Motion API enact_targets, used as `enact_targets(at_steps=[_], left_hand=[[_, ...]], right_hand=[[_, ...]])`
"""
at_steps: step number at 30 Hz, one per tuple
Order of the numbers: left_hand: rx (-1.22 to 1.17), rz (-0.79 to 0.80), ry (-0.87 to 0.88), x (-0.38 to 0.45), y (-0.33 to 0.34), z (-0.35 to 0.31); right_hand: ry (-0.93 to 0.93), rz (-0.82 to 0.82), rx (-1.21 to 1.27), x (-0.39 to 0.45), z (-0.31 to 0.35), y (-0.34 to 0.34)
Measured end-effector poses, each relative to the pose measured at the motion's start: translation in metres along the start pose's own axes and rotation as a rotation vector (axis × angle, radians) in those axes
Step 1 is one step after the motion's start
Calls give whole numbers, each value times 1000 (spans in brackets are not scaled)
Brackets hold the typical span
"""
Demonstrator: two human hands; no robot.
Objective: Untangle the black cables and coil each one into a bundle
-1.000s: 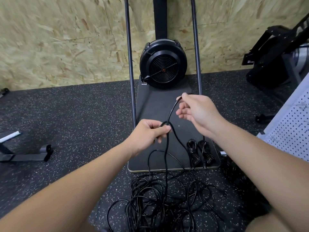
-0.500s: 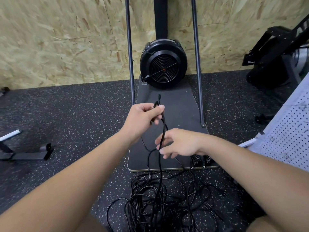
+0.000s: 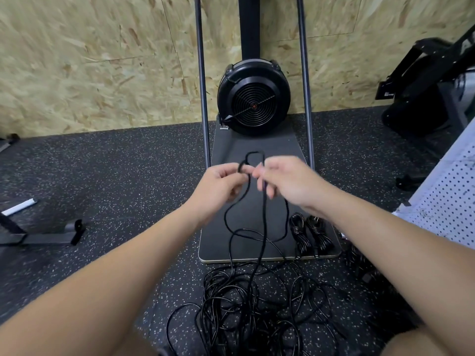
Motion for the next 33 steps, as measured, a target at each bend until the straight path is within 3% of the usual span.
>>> enact_targets(at_steps=[4,9,18,23,29,33], left_hand=[[86,292,-133,-20,37,29],[296,419,-214,-43,67,63],[344,408,-195,-41,67,71],[321,354,-147,-31,53,58],[153,122,-81,-12,17,24],[60,-31,-14,-4,-1,0]], right_hand=[[-99,-246,355,11,8,-40],[-96,-348,500,14,4,-64],[-26,-339,466,15,-13,-78],[172,-200,158,10,-45,-74],[221,171,-95,0,-51,-27],[243,509,-155,-13,-54,23]])
Point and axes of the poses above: each hand's wrist, its own x-axis towards the middle knuckle, its own y-axis out of the palm, z = x × y, the point moved 7 cm from there along x, towards the middle knuckle, and after that the axes turned 2 degrees about z, right-handed, at the moved point
